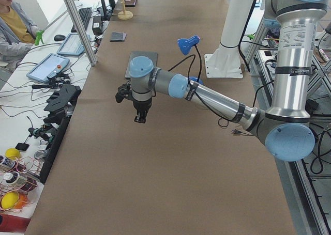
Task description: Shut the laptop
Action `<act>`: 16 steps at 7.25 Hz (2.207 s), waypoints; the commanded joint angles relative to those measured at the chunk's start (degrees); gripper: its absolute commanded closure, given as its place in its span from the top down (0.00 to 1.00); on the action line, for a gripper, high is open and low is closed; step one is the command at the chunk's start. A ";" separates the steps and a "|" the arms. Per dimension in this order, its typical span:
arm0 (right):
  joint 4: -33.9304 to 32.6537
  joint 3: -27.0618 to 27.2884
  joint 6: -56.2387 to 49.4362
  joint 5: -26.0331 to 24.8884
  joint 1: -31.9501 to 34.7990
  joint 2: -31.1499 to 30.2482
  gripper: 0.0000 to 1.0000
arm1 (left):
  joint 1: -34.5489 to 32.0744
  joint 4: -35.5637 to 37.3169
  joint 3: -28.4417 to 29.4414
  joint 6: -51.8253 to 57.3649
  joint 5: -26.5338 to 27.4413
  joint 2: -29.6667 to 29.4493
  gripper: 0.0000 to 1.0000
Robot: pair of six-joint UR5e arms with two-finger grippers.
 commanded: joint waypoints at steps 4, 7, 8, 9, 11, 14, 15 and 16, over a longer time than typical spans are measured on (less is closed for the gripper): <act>-0.23 -3.42 -8.20 -3.58 4.07 -4.28 1.00 | -7.24 2.02 7.80 8.56 -0.19 2.41 0.98; -0.14 -3.76 -8.11 -1.30 4.07 -4.81 1.00 | -7.24 1.68 7.98 8.21 -0.45 2.85 0.98; -0.14 -3.85 -8.11 -1.38 3.99 -4.72 1.00 | -7.24 1.77 7.71 8.29 -0.54 2.94 0.98; -0.14 -3.85 -8.29 -1.38 3.99 -4.89 1.00 | -7.33 1.94 7.71 8.29 -0.80 2.94 0.98; -0.05 -3.85 -8.38 -1.99 3.99 -5.77 1.00 | -7.24 1.68 7.71 8.29 -2.04 2.94 0.98; 0.03 -3.85 -8.46 -2.00 3.99 -6.30 1.00 | -7.24 1.42 7.63 8.38 -1.95 2.94 0.98; 0.03 -3.85 -8.38 -2.00 3.99 -6.30 1.00 | -7.24 1.42 7.88 8.38 -2.03 2.94 0.98; 0.03 -3.76 -8.38 -2.00 3.99 -6.30 1.00 | -7.24 1.42 7.89 8.38 -2.04 3.03 0.98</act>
